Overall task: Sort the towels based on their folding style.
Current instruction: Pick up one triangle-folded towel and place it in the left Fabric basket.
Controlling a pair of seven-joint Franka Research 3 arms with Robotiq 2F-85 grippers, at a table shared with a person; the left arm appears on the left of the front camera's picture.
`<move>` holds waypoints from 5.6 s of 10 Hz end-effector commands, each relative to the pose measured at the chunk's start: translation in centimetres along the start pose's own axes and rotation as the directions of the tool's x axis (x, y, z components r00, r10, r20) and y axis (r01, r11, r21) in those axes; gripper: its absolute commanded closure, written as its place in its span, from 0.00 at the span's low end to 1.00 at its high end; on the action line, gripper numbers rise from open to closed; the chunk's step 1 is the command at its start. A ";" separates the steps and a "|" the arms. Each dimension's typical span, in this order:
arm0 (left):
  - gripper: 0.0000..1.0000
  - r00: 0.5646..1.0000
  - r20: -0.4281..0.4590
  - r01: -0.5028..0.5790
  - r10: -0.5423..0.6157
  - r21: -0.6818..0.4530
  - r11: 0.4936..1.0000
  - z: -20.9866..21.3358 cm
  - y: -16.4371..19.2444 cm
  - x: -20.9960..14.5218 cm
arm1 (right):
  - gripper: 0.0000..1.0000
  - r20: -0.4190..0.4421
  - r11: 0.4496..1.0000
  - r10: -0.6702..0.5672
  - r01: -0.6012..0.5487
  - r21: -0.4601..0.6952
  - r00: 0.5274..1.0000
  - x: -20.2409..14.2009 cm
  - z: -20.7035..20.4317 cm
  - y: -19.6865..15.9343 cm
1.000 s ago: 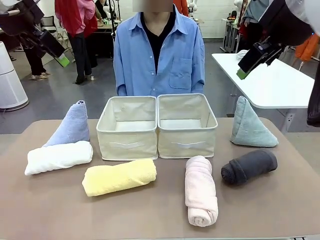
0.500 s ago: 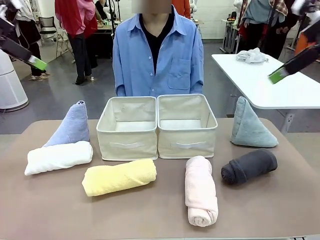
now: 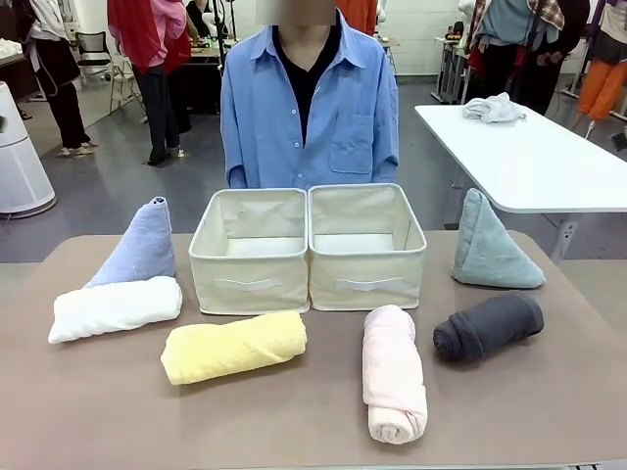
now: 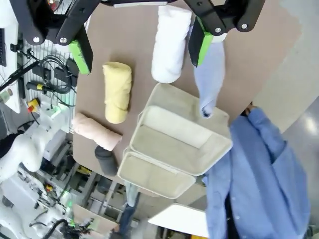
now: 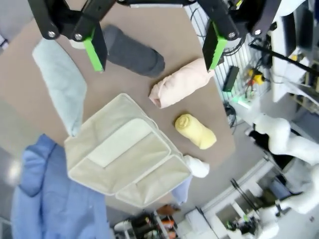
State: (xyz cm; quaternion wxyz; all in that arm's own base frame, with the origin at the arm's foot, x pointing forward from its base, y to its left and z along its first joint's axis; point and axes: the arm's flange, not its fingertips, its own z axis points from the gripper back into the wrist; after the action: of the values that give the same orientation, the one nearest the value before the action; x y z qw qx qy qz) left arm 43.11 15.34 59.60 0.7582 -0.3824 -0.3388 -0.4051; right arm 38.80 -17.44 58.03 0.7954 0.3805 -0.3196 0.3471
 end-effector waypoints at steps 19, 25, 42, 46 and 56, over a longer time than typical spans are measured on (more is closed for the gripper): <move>0.00 0.998 0.045 -0.039 0.034 0.119 0.992 3.9 0.5 -1.7 | 0.00 0.010 0.999 0.029 -0.029 -0.044 1.000 -1.2 2.2 1.8; 0.00 0.998 0.041 -0.043 0.038 0.125 0.991 3.8 0.6 -1.8 | 0.00 0.010 0.999 0.029 -0.029 -0.044 1.000 -1.2 2.2 1.8; 0.00 0.601 -0.799 0.331 0.020 0.271 0.904 -27.1 6.2 3.8 | 0.00 0.010 0.999 0.029 -0.029 -0.044 1.000 -1.2 2.2 1.8; 0.00 0.570 -0.820 0.366 -0.050 0.199 0.909 -32.8 7.0 5.7 | 0.00 0.010 0.999 0.029 -0.029 -0.044 1.000 -1.2 2.2 1.8; 1.00 0.495 -0.869 0.395 -0.016 0.208 0.895 -35.6 9.9 4.9 | 0.00 0.010 0.999 0.029 -0.029 -0.044 1.000 -1.2 2.2 1.8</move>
State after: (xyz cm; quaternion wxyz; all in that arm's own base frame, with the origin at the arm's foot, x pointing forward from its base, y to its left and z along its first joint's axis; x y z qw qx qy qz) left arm 60.75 -12.72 43.55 0.8227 0.0454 -0.0572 -0.5637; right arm 35.99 -18.85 58.95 0.8004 0.3569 -0.3328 0.3482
